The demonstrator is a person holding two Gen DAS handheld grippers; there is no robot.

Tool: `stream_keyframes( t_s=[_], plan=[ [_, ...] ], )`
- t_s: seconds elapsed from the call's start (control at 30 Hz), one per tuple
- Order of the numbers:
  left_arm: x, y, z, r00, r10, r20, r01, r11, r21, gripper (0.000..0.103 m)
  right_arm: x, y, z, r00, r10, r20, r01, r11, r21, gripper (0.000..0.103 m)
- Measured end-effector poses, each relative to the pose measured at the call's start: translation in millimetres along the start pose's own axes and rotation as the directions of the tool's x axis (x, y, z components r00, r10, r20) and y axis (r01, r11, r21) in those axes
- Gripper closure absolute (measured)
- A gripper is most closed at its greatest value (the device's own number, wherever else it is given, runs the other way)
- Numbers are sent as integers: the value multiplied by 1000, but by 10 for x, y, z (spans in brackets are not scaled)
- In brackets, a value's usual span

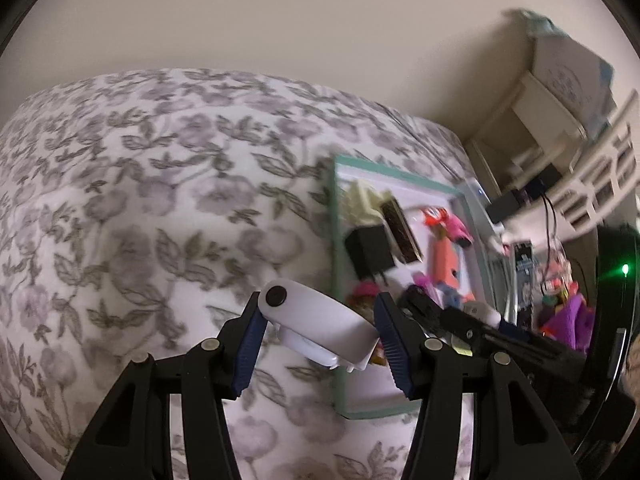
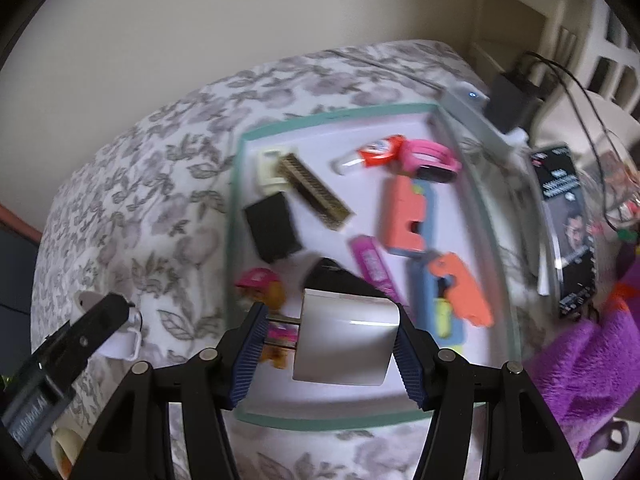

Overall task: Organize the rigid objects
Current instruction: 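Carry the flash drive with the left tool while the right tool carries the charger plug to the tray, then open the left tool to drop the flash drive while the right tool releases the charger plug in the tray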

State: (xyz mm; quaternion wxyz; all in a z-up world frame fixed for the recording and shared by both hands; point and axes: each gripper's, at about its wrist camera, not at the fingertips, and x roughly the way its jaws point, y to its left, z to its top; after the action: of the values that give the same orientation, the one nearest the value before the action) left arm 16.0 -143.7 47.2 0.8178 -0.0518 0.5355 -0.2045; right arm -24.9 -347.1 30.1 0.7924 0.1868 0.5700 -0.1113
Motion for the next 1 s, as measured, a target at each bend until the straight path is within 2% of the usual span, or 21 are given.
stream_keyframes(
  t_s=[0.13,0.27,0.43,1.0],
  plan=[
    [120,-262,-94,999,-33,-42,36,997,63,46,12,-189,-17,1000,-10,-20,11,999,35,40],
    [278,-480,-206,995,-36,-90,47,991,122,46,106,-296,-36,998,-42,-53,45,998,52,40],
    [458,-600,-313,989,-30,-144,52,987,152,46,208,-391,-45,996,-38,-85,44,997,70,40],
    [674,-740,-399,983,11,-181,27,978,205,46,399,-281,-11,993,-43,-113,44,999,7,40]
  ],
)
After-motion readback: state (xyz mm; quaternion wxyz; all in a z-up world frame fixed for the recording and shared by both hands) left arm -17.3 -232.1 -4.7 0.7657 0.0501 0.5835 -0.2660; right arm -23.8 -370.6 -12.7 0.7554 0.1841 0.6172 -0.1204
